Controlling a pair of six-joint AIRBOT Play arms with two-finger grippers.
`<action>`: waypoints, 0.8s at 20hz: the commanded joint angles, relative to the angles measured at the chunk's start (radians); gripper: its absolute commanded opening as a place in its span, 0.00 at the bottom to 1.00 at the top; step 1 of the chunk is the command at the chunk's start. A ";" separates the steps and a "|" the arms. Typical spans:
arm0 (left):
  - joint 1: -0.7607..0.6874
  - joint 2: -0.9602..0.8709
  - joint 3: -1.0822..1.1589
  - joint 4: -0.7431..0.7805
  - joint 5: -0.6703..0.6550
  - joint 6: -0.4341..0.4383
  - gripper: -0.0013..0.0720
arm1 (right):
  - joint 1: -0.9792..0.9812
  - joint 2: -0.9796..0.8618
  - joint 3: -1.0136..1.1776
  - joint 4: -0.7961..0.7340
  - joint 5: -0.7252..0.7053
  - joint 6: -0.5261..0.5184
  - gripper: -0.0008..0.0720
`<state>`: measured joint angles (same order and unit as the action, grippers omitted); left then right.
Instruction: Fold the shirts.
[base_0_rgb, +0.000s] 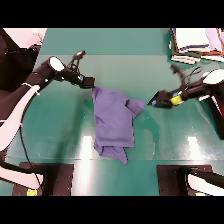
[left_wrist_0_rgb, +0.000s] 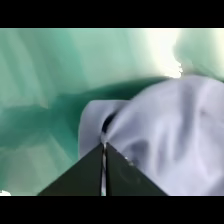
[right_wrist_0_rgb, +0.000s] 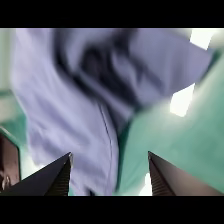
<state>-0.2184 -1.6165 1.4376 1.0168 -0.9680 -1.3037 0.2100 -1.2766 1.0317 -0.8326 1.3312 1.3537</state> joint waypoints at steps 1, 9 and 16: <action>0.003 0.105 0.017 0.111 -0.045 0.003 0.06 | 0.115 -0.003 -0.177 0.003 -0.134 -0.029 0.75; 0.003 0.192 0.017 0.109 -0.136 -0.006 0.06 | 0.346 -0.101 -0.288 0.074 -0.357 -0.042 0.73; 0.003 0.301 0.020 0.132 -0.134 -0.007 0.06 | 0.444 -0.251 -0.089 0.089 -0.335 -0.120 0.03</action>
<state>-0.2161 -1.3663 1.4555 1.1290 -1.1107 -1.3075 0.6281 -1.4914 0.8692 -0.7387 0.9966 1.2572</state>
